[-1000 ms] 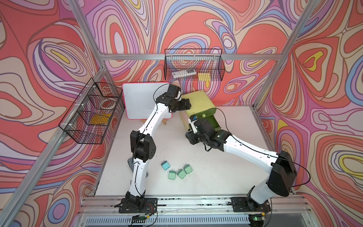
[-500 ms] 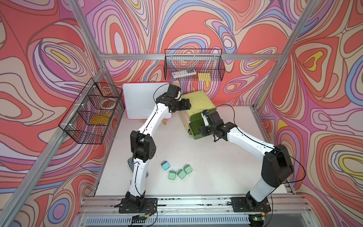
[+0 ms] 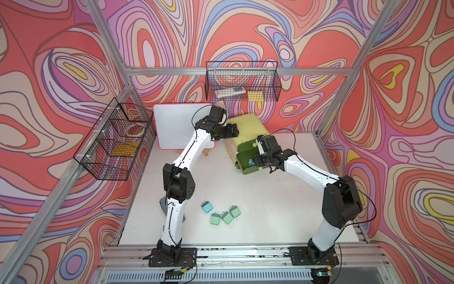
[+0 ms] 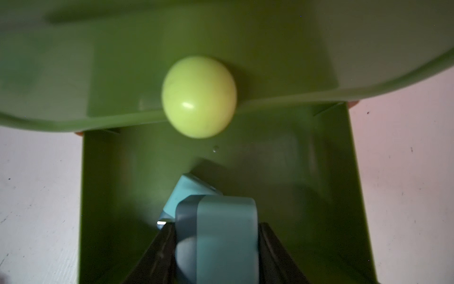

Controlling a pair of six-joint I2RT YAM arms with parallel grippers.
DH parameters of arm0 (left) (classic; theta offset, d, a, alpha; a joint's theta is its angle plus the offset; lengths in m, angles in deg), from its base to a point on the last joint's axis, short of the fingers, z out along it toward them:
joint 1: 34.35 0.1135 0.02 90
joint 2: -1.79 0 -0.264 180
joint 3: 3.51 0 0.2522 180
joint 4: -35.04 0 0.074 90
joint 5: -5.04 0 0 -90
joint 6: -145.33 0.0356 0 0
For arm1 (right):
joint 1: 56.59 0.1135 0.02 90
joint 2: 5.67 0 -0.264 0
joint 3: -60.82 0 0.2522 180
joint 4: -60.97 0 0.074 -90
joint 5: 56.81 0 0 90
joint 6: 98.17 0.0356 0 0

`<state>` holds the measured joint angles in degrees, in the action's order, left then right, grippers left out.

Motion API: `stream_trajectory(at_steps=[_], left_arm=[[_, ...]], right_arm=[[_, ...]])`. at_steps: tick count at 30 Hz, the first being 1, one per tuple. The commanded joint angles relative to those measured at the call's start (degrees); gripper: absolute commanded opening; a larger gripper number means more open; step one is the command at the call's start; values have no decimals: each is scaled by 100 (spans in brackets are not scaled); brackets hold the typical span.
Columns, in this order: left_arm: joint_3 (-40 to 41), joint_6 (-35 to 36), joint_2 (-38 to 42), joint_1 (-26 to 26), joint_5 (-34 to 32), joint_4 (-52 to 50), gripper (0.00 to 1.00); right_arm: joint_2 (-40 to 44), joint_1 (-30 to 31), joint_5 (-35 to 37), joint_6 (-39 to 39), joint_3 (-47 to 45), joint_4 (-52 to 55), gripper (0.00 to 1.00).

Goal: Place the plugs into the drawer by color
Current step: Place the plug in the drawer, then adjust the plug in the drawer.

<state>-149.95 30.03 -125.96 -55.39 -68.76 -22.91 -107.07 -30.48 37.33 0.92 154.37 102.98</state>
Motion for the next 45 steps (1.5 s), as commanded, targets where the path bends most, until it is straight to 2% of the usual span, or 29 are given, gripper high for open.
stream_trajectory(at_steps=[1, 10, 18, 25, 34, 39, 42, 45], left_arm=[[41, 64, -173, -32, -39, -256, 90], [41, 51, -165, -29, -34, -222, 90], [11, 70, -172, -32, -85, -197, 91], [-105, 91, -215, -32, -121, -248, 91], [-78, 135, -151, -32, -180, -301, 91], [-82, 140, -146, -30, -195, -292, 91], [-87, 140, -134, -32, -203, -293, 91], [-75, 145, -128, -32, -204, -310, 91]], right_arm=[[-217, -48, -148, 23, 166, 92, 48], [-423, -93, -191, -12, 353, 173, 50], [-434, -112, -187, -47, 465, 247, 61], [128, -113, -217, -91, 529, 390, 68], [968, -83, -485, 60, 132, 329, 70], [1385, 445, -739, -60, -542, -212, 69], [1345, 952, -355, -134, -866, -424, 69], [1234, 980, -122, -47, -938, -326, 67]])
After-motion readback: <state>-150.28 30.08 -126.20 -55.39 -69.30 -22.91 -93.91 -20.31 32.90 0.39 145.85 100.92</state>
